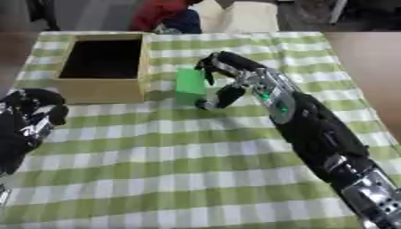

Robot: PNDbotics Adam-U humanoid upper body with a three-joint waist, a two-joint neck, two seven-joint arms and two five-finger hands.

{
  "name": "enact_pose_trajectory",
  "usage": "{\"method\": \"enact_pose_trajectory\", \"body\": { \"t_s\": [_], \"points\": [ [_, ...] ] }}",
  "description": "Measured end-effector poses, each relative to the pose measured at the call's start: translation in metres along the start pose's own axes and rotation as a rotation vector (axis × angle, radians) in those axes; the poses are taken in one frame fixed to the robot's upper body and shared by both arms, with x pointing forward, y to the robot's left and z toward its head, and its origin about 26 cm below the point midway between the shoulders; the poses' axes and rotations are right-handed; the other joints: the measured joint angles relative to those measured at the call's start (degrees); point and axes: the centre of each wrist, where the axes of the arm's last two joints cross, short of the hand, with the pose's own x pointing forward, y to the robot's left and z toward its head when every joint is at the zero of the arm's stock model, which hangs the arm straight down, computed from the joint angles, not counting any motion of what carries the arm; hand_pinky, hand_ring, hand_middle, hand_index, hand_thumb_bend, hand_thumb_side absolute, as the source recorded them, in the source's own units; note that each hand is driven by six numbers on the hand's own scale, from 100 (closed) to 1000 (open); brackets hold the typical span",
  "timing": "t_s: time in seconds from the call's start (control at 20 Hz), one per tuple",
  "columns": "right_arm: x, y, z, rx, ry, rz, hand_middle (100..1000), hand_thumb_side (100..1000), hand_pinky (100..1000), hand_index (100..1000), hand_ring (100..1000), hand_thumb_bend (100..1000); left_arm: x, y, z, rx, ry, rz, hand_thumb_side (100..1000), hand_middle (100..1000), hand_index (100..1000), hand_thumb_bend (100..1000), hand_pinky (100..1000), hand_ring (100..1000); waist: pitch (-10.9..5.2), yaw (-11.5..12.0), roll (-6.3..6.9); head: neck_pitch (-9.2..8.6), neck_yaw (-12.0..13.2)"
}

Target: Pick up objects on the table and place them in the box.

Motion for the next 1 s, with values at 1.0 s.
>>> {"method": "enact_pose_trajectory", "body": {
  "t_s": [1.0],
  "points": [
    [0.0, -0.097, 0.016, -0.187, 0.017, 0.132, 393, 164, 784, 560, 663, 498, 0.004, -0.01, -0.006, -0.081, -0.012, -0.023, 243, 592, 625, 593, 496, 703, 3.04, 8.69, -4.29, -5.13, -1.67]
  ]
}}
